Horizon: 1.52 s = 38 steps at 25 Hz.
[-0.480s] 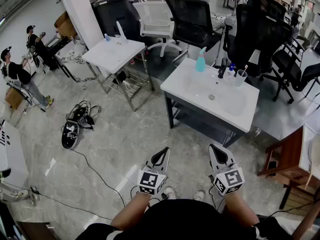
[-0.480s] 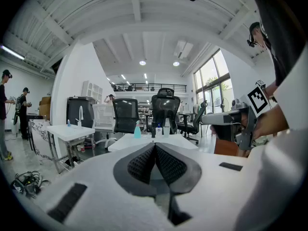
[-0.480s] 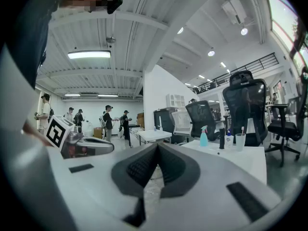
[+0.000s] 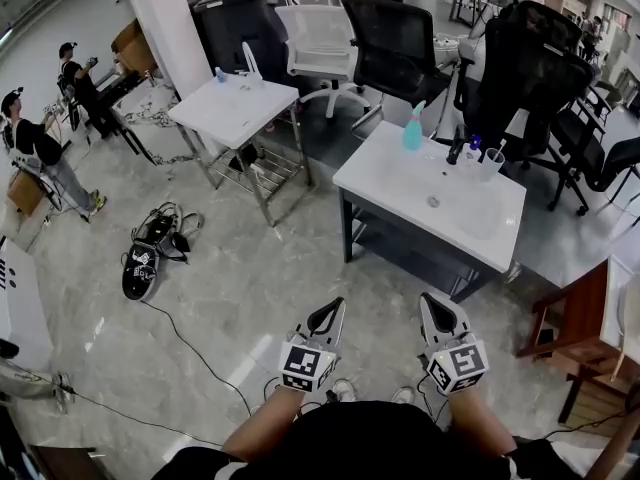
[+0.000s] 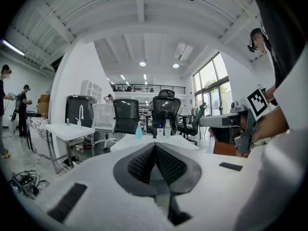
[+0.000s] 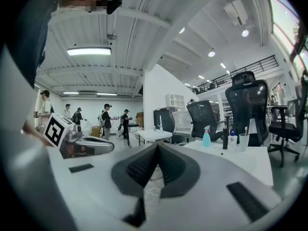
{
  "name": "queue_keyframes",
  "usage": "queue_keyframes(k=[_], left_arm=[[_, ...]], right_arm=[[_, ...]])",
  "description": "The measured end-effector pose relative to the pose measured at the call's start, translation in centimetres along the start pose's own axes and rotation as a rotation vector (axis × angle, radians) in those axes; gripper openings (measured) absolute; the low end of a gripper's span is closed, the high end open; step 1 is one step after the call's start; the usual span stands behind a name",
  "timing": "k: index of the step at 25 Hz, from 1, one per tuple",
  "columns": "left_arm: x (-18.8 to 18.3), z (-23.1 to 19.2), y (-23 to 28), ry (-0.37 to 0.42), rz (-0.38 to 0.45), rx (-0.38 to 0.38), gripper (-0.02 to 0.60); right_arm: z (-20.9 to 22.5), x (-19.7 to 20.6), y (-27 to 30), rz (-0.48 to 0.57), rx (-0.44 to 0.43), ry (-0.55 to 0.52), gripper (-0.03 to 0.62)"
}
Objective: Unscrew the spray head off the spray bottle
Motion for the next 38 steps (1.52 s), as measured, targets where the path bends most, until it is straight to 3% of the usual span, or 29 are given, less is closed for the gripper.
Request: queue_keyframes(k=[8,17,28,38], left_arm=[[0.8,-3.3,-0.4,-0.007,-0.021,-0.009,0.015],[1.4,-8.1,3.9,-0.022,-0.056,-0.057,0.015],[-0.6,-12.4,14.7,-0.022,-0.082,-0.125,0.015],[-2.1,-12.2,26.5,0.001,-0.107,-0.073,0.015]], right_arm=[[-1.5,0.3,3.5,-0.033,-0.01,-0.006,0.003],[1.2,0.6,11.0,-0.06,-0.081,0.023,0.006],[9.2,0.1,20.3,-0.081,-0.199,0.051,0.006],[18.8,0.4,24.2,-0.104,-0.207,0.078,0.006]])
Point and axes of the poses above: the fingertips, and each gripper's own axes: y forward along the fingers, z to its right, x out of its underside, the point moved 8 cm from there along -y, backward along the fingers, and after that the axes turned 2 degrees about x, right-handed, at the moved point
